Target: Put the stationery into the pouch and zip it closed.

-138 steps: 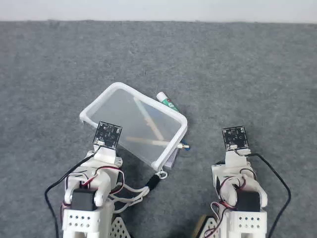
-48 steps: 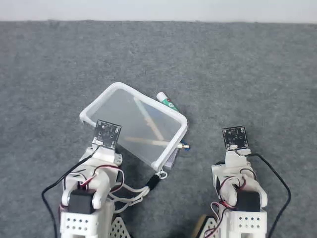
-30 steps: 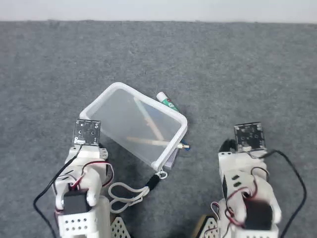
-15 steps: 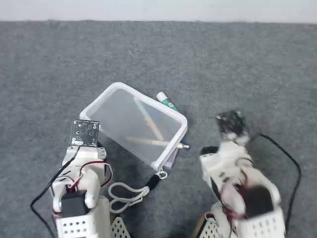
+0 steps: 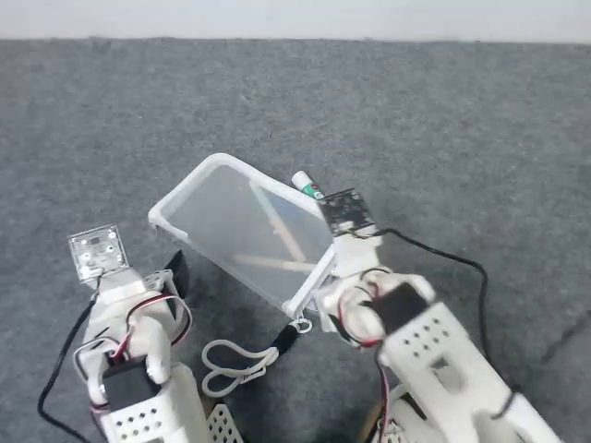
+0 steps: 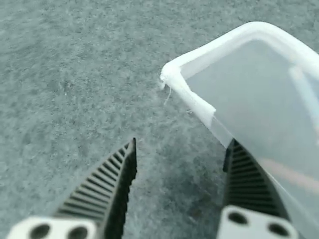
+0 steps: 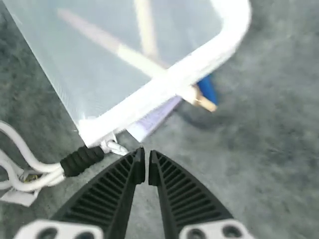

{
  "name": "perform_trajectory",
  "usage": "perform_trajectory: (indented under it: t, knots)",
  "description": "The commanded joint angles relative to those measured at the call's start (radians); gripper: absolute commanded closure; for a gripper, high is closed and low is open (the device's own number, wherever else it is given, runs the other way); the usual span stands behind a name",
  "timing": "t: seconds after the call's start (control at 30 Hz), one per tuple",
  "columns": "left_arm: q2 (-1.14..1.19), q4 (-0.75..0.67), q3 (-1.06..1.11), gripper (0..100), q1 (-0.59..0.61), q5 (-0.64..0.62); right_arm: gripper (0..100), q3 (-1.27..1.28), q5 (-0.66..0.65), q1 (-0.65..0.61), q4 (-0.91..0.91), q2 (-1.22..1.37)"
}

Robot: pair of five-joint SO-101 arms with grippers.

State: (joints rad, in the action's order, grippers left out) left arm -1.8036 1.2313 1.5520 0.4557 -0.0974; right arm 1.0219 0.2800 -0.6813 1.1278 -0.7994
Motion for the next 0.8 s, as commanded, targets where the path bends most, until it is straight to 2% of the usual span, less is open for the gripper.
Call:
perform_trajectory:
  t: [0.0, 0.27, 0.4, 0.6, 0.77]
  knots:
    - [-0.021, -0.034, -0.067, 72, 0.003, -0.021, 99.2, -0.064, 0.034, -0.045, -0.107, 0.119]
    - [-0.021, -0.034, -0.067, 72, 0.003, -0.021, 99.2, -0.078, 0.038, -0.042, -0.387, 0.312]
    - [-0.021, -0.034, -0.067, 72, 0.003, -0.021, 98.9, -0.153, 0.038, 0.01, -0.467, 0.357]
    - [-0.021, -0.034, -0.067, 72, 0.003, -0.021, 97.6, -0.261, 0.038, 0.042, -0.443, 0.358]
    - [-0.021, -0.034, -0.067, 72, 0.005, -0.02, 84.5, -0.296, 0.046, -0.016, -0.298, 0.358]
